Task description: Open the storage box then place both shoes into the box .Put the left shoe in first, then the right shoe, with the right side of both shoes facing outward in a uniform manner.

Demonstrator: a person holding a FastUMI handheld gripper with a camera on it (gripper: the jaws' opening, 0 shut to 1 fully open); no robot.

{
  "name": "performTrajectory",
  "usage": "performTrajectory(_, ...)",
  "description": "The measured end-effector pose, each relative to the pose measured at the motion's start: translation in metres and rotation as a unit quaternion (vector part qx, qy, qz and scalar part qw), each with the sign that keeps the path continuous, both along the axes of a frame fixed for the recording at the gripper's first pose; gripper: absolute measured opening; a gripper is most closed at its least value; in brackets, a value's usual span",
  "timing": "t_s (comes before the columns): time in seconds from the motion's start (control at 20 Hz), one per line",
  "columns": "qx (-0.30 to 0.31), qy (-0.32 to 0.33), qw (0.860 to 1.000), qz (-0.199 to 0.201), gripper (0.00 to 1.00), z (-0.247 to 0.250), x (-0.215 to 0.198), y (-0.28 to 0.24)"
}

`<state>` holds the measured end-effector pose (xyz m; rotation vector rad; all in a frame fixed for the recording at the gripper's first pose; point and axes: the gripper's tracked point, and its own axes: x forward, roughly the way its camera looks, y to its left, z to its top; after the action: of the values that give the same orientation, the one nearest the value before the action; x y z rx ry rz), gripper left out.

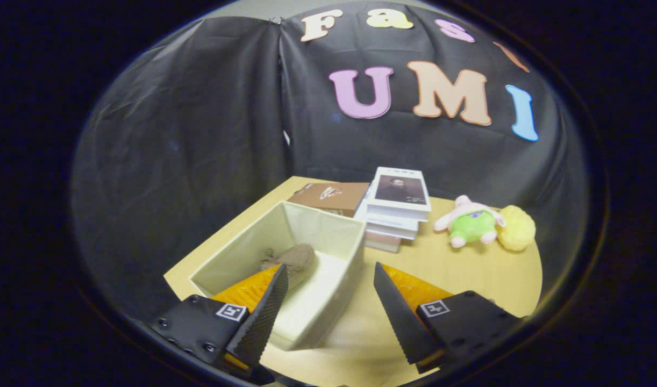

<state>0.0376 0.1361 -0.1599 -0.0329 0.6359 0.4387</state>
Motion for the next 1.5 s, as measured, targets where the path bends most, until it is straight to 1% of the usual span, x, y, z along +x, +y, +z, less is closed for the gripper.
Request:
performTrajectory(0.3, -0.038, -0.026, 0.998, -0.048, 1.00, -0.007, -0.002, -0.114)
performTrajectory(0.45, -0.050, -0.023, 0.996, -0.069, 1.00, -0.016, -0.007, -0.163)
performTrajectory(0.6, -0.074, -0.018, 0.993, -0.088, 1.00, -0.032, -0.008, -0.215)
performTrajectory(0.85, -0.091, 0.013, 0.990, -0.111, 1.00, -0.076, -0.017, -0.285)
performTrajectory(1.05, -0.099, 0.068, 0.986, -0.113, 1.00, -0.125, -0.036, -0.318)
performTrajectory(1.3, -0.111, 0.127, 0.981, -0.095, 1.00, -0.174, -0.057, -0.326)
performTrajectory(1.4, -0.111, 0.153, 0.978, -0.082, 0.91, -0.184, -0.065, -0.323)
performTrajectory(1.5, -0.096, 0.174, 0.977, -0.083, 0.80, -0.188, -0.064, -0.323)
